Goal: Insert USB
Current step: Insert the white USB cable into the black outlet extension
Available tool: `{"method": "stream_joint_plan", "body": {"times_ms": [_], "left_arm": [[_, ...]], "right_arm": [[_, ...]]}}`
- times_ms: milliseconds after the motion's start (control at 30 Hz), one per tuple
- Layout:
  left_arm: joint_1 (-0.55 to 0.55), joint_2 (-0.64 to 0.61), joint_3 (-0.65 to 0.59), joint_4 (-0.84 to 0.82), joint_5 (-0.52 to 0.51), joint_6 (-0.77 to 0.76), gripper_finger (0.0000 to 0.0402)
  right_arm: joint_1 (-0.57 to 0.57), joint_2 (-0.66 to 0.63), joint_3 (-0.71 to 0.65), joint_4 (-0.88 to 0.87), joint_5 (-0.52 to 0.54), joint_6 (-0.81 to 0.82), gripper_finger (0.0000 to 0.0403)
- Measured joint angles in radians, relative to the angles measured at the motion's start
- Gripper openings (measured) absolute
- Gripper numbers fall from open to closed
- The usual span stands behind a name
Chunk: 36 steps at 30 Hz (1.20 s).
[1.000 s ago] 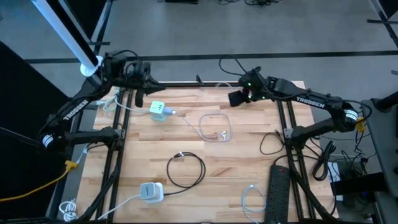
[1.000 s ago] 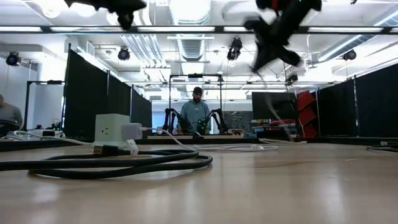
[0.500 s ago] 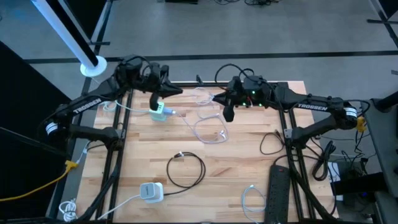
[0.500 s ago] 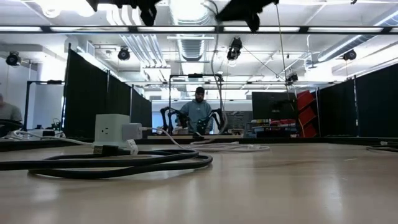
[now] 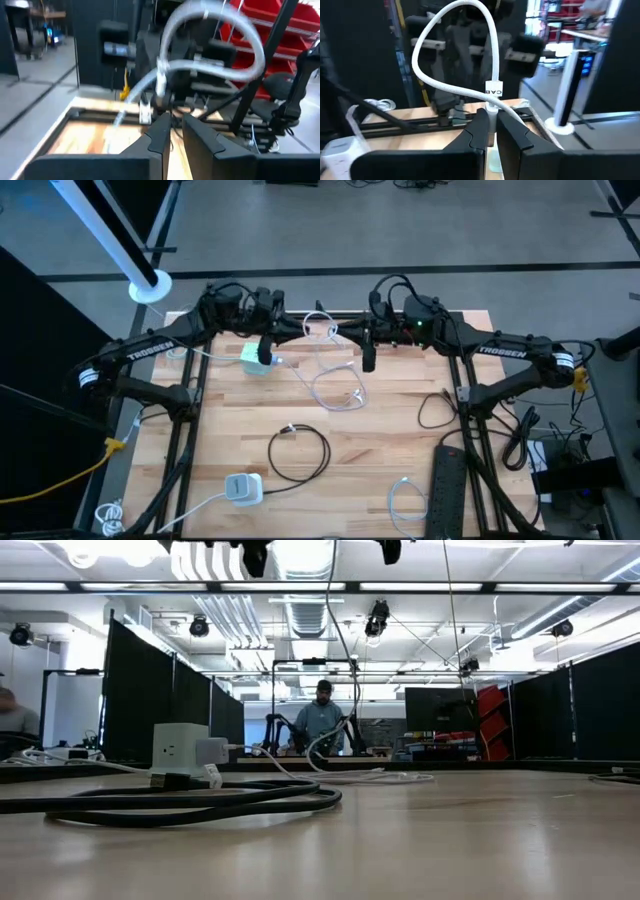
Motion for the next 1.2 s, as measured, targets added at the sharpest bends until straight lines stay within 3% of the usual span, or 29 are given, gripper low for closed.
{"method": "stream_joint_plan", "body": {"times_ms": [467, 967, 1200], "left_arm": [[-0.056, 0.042, 0.0, 0.088, 0.029, -0.042, 0.0042], [-0.066, 0.04, 0.0, 0.088, 0.036, -0.035, 0.0043], [-0.067, 0.038, 0.003, 0.074, 0.008, 0.043, 0.0046]], "right_arm": [[0.059, 0.11, 0.0, 0.127, 0.015, 0.093, 0.0011], [0.064, 0.137, 0.005, 0.168, 0.036, 0.141, 0.0011], [0.064, 0.139, 0.045, 0.148, 0.038, 0.138, 0.0011]]}}
